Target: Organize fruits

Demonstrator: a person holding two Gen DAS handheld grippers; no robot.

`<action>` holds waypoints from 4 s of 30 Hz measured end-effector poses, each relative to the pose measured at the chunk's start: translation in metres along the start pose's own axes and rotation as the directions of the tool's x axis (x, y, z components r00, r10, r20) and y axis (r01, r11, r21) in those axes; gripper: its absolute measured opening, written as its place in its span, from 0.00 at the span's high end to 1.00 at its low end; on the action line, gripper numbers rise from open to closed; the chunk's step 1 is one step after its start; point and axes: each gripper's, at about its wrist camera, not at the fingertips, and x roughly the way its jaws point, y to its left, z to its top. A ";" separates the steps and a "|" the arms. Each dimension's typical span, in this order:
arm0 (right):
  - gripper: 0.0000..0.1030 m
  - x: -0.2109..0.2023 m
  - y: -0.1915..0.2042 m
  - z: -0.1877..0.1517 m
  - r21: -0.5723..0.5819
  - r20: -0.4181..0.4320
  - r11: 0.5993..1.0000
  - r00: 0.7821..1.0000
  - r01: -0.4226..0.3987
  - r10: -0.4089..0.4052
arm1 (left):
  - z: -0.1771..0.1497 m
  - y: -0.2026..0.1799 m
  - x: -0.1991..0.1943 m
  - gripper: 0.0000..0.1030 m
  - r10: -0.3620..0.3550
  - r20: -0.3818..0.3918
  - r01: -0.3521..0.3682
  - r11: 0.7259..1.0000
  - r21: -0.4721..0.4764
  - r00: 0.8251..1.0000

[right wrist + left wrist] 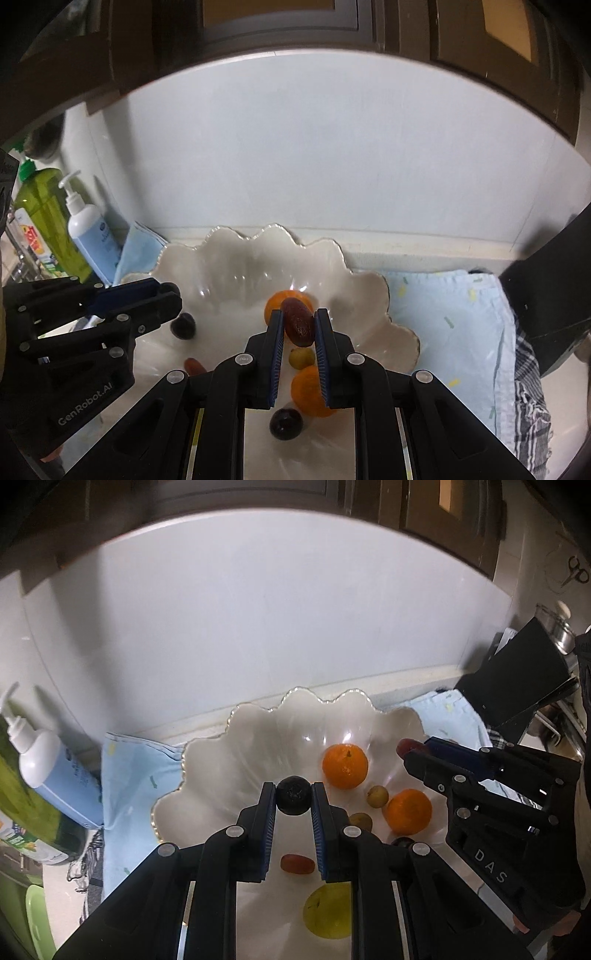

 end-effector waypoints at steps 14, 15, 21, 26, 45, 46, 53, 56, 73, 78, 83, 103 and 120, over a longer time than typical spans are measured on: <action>0.65 0.015 -0.004 -0.003 0.001 -0.059 1.000 0.998 0.021 -0.021 | 0.000 -0.001 0.010 0.52 0.042 -0.032 -0.042 0.999 -0.007 0.999; 0.65 0.014 -0.004 -0.004 0.000 -0.057 1.000 0.998 0.024 -0.024 | 0.000 -0.001 0.008 0.50 0.057 -0.026 -0.057 0.998 -0.004 0.998; 0.47 -0.003 -0.005 -0.011 0.012 -0.036 0.999 0.999 0.034 -0.034 | -0.010 -0.004 -0.015 0.32 0.119 0.019 -0.119 0.993 -0.007 0.993; 0.37 -0.026 -0.002 -0.023 0.015 -0.004 0.999 0.999 0.048 -0.048 | -0.025 -0.008 -0.045 0.17 0.195 0.081 -0.192 0.980 -0.042 0.977; 0.21 -0.159 0.032 -0.076 0.045 0.220 0.989 0.964 0.142 -0.149 | -0.098 -0.012 -0.168 0.00 0.280 0.273 -0.260 0.960 -0.107 0.920; 0.21 -0.165 0.035 -0.079 0.050 0.228 0.988 0.962 0.144 -0.151 | -0.100 -0.012 -0.173 0.00 0.279 0.280 -0.259 0.960 -0.105 0.919; 0.21 -0.205 0.052 -0.101 0.066 0.283 0.986 0.944 0.155 -0.168 | -0.122 -0.017 -0.213 0.00 0.274 0.348 -0.264 0.961 -0.078 0.897; 0.17 -0.223 0.059 -0.109 0.068 0.301 0.986 0.939 0.154 -0.167 | -0.132 -0.022 -0.232 0.00 0.271 0.379 -0.265 0.962 -0.068 0.885; 0.14 -0.316 0.063 -0.167 0.041 0.360 0.988 0.921 0.146 -0.151 | -0.193 -0.071 -0.314 0.00 0.293 0.428 -0.284 0.955 -0.086 0.855; 0.14 -0.339 0.062 -0.187 0.040 0.360 0.989 0.921 0.143 -0.148 | -0.215 -0.084 -0.333 0.00 0.276 0.431 -0.268 0.960 -0.080 0.859; 0.14 -0.357 0.065 -0.207 0.027 0.353 0.989 0.925 0.144 -0.144 | -0.235 -0.095 -0.350 0.00 0.262 0.442 -0.261 0.963 -0.065 0.858; 0.14 -0.408 0.073 -0.260 0.023 0.367 0.990 0.920 0.139 -0.138 | -0.284 -0.118 -0.394 0.00 0.237 0.450 -0.241 0.969 -0.050 0.861; 0.14 -0.419 0.071 -0.274 0.036 0.367 0.989 0.919 0.142 -0.145 | -0.294 -0.127 -0.408 0.00 0.231 0.464 -0.239 0.970 -0.042 0.855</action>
